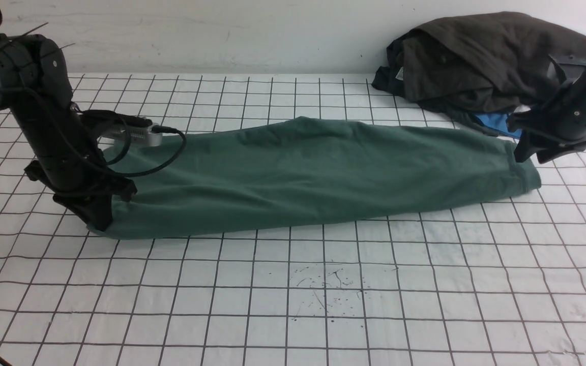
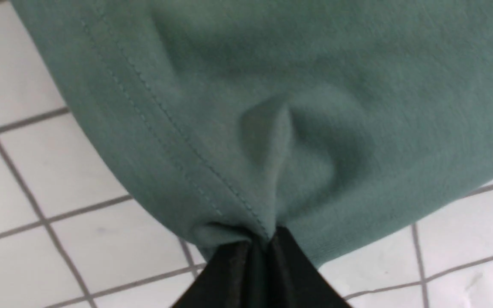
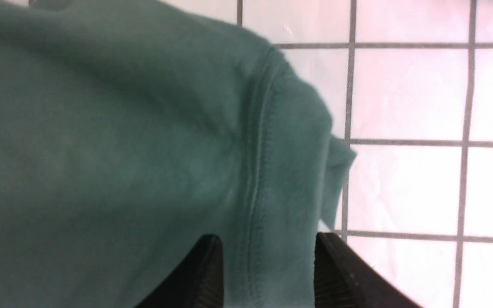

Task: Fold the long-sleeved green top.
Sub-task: Use the right arm to clamp the right edge of the fabric, then use the right arm to drag the right edge of the fabric to the left and folds it over the left edge

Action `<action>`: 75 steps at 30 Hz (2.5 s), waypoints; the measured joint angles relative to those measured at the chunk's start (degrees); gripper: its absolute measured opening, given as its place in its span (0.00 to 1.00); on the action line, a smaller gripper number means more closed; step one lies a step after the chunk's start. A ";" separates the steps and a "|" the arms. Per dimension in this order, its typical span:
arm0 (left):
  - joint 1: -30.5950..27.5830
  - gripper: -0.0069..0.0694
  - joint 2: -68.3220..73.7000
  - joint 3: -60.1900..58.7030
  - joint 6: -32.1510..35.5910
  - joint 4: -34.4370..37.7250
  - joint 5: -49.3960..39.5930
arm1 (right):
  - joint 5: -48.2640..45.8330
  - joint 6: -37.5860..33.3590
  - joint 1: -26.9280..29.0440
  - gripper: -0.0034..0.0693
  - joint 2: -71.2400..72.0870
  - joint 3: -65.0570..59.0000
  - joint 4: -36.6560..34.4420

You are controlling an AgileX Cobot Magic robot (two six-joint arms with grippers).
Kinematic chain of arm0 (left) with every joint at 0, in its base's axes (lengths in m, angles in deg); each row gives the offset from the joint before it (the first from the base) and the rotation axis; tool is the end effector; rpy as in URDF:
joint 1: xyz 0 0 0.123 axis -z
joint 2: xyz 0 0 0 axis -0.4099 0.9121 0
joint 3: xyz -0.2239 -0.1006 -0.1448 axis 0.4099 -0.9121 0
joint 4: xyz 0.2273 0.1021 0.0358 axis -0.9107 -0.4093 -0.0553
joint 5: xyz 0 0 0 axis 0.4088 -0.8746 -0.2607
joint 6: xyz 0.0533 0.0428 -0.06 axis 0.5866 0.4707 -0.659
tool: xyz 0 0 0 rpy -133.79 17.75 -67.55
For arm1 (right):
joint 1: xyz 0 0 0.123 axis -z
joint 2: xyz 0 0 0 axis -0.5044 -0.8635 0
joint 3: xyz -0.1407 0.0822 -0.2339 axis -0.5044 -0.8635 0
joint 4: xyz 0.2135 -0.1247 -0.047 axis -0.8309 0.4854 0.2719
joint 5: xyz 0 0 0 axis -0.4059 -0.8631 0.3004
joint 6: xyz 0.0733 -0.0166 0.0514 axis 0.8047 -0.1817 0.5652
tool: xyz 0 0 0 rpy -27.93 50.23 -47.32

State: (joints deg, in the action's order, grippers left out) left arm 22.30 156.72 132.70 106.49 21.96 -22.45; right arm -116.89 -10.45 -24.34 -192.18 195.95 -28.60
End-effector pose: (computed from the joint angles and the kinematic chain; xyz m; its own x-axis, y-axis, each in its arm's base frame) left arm 0.4112 0.0035 0.1939 -0.9621 0.2695 -0.0419 0.2725 0.9567 -0.1028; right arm 0.4796 -0.0351 0.1996 -0.9648 0.0006 -0.2630 -0.0352 0.9907 0.1315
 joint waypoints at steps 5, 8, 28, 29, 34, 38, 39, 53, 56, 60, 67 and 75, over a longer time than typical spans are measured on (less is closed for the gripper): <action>-0.56 0.14 1.33 0.00 -0.10 0.40 -0.02 | 0.12 -0.26 0.00 0.55 0.00 0.00 -0.90; -0.56 0.22 1.46 0.00 -0.17 0.33 -0.14 | 0.34 -0.44 0.00 0.71 -0.07 0.00 -1.21; -0.73 0.59 -32.59 -0.28 -5.41 2.85 -1.95 | -1.17 0.97 -0.68 0.21 -7.14 3.31 -4.57; -0.73 0.59 -34.84 -1.32 -5.69 2.85 -2.01 | -1.98 0.80 -0.68 0.16 -7.14 3.90 -4.73; -0.73 0.59 -46.41 -12.92 -6.10 2.98 -2.13 | -6.43 0.21 -0.33 0.07 -4.17 7.45 -1.63; -0.73 0.59 -57.51 -25.76 -6.10 2.86 -2.48 | -7.22 2.36 0.86 0.07 1.16 7.61 6.66; -0.73 0.59 -59.15 -28.48 -6.10 2.87 -2.50 | -7.27 3.08 1.28 0.07 2.35 7.61 8.13; -0.73 0.56 -75.55 -57.24 -6.26 4.82 27.36 | -6.67 7.97 -13.39 0.07 15.79 8.66 0.87; -0.73 0.51 -74.69 -57.73 -6.26 6.71 30.85 | -2.28 6.03 -21.93 0.07 12.94 8.66 -5.23; -0.73 0.43 -73.05 -57.77 -6.26 8.24 32.23 | 5.97 3.31 -30.97 0.07 6.38 8.61 -10.23; -0.73 0.34 -71.99 -57.77 -6.26 8.49 32.29 | 14.66 3.18 -37.73 0.09 -2.62 8.39 -11.91; -0.73 0.32 -71.99 -57.79 -6.26 8.60 31.57 | 16.54 -3.42 -37.79 0.39 -3.30 8.19 -19.08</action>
State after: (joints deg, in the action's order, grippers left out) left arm 21.56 84.73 74.91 100.23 30.56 9.12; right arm -100.35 -13.88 -62.13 -195.48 204.14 -47.68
